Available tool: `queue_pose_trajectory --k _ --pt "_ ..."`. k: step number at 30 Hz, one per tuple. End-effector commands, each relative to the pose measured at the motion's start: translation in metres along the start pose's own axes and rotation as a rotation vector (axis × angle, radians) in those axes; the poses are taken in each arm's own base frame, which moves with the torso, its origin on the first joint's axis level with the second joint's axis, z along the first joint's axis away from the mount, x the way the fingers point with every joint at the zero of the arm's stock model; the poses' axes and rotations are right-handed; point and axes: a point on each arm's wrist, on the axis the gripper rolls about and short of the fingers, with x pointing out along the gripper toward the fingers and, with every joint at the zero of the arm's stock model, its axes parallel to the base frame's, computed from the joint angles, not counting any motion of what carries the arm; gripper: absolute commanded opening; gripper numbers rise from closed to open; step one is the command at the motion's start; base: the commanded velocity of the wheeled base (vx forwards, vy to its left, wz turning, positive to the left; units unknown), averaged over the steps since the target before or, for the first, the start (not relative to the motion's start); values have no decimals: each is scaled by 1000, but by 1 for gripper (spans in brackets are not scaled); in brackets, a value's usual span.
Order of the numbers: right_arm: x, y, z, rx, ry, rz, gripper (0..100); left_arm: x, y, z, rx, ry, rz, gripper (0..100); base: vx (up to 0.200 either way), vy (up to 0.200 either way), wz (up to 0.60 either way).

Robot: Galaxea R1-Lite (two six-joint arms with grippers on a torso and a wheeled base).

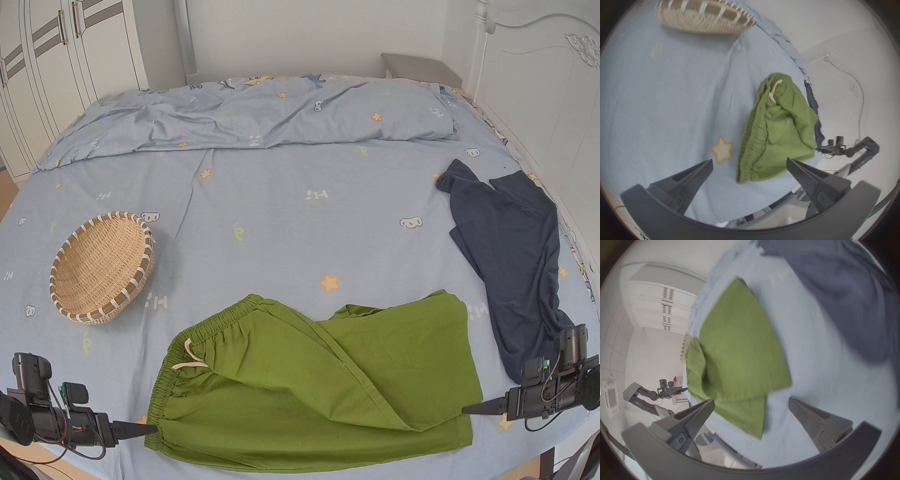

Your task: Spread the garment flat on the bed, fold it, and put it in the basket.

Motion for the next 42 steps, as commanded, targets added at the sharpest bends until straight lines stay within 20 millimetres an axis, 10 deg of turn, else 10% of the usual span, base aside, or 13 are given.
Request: queue_pose_trajectory --k 1,9,21,29,42 --pt "-31 17 7 -179 -286 -3 100 -29 -42 46 235 -200 113 100 0 0 0" --pt "-53 31 51 -325 -487 -9 100 -31 -96 110 329 -170 7 100 0 0 0" --pt "-58 78 136 -543 -611 106 100 47 -132 208 420 -140 -109 100 0 0 0" --pt "-42 79 139 -536 -559 132 100 114 -133 230 441 -66 -141 100 0 0 0" --pt "-32 79 137 -522 -529 138 100 165 -124 215 419 41 -149 100 0 0 0"
